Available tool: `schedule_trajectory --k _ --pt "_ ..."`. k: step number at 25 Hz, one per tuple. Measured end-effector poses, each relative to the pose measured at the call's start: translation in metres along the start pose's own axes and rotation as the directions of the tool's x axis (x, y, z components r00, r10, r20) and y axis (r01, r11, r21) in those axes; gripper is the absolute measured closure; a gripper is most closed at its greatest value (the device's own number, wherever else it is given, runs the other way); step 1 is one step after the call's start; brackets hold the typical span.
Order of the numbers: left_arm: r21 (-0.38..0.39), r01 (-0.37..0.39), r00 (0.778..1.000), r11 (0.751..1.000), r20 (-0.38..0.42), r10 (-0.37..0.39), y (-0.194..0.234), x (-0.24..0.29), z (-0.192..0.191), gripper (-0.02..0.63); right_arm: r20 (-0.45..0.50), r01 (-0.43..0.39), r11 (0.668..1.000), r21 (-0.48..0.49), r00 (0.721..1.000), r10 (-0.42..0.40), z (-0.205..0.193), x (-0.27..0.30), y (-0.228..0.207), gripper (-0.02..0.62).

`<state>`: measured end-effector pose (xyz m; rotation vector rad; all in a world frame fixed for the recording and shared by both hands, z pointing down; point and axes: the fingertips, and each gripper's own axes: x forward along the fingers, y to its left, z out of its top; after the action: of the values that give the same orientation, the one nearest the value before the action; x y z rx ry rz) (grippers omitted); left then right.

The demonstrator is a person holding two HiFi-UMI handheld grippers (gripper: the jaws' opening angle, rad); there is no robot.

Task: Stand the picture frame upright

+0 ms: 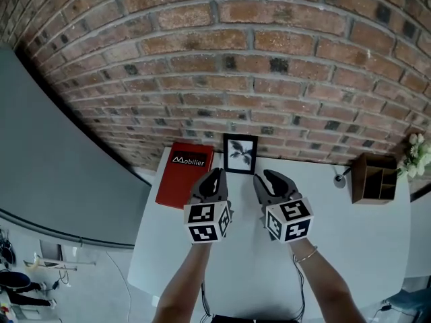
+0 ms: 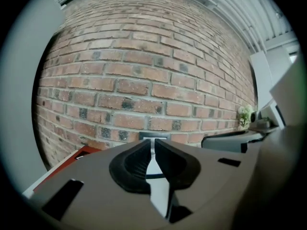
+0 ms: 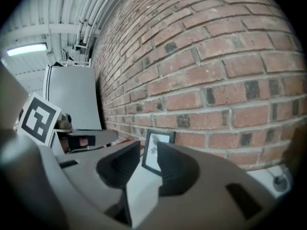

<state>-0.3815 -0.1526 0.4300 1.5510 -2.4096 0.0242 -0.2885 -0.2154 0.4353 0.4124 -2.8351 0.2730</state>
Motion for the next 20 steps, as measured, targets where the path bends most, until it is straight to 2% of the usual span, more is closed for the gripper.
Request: schedule_trajectory --k 11,20 --pt "0.011 -0.024 0.999 1.0 0.049 0.024 -0.034 -0.068 0.017 0.603 0.042 -0.034 0.999 0.009 0.999 0.034 0.017 -0.073 0.022 0.485" --pt "-0.001 -0.053 0.996 0.999 0.067 0.053 -0.062 -0.125 0.012 0.603 0.069 -0.053 0.999 0.006 0.996 0.052 0.02 -0.133 0.03 0.549"
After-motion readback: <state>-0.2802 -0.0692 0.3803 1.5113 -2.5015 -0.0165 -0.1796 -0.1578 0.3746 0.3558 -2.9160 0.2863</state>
